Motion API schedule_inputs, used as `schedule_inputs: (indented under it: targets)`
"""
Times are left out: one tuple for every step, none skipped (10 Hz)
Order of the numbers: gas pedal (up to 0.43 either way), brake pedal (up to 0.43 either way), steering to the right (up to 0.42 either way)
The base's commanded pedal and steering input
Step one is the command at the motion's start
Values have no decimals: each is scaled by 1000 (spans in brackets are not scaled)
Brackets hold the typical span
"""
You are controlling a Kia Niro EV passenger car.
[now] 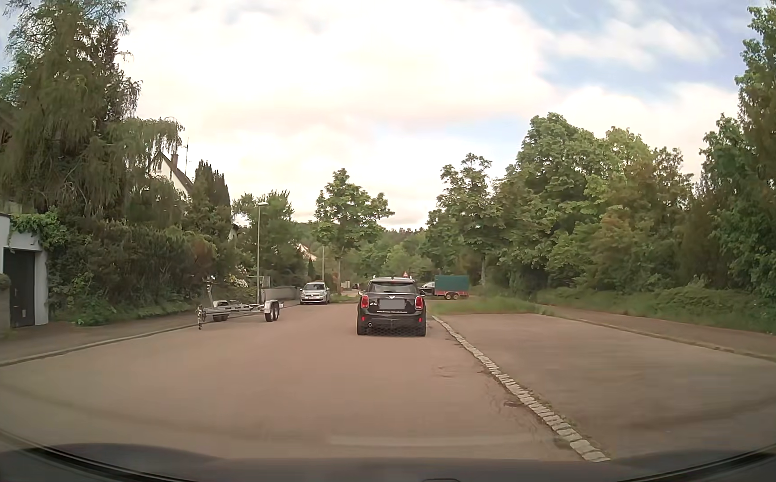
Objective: Follow the waypoints while adhering to traffic rules and regulations
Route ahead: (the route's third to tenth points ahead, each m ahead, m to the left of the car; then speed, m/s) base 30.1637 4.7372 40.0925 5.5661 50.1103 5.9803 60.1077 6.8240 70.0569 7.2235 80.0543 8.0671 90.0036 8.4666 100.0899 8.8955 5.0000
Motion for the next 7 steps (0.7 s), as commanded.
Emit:
schedule_inputs:
  targets:
    - [0, 0, -2]
    - [0, 0, -2]
    - [0, 0, -2]
    - [0, 0, -2]
    - [0, 0, -2]
    - [0, 0, -1]
    - [0, 0, -1]
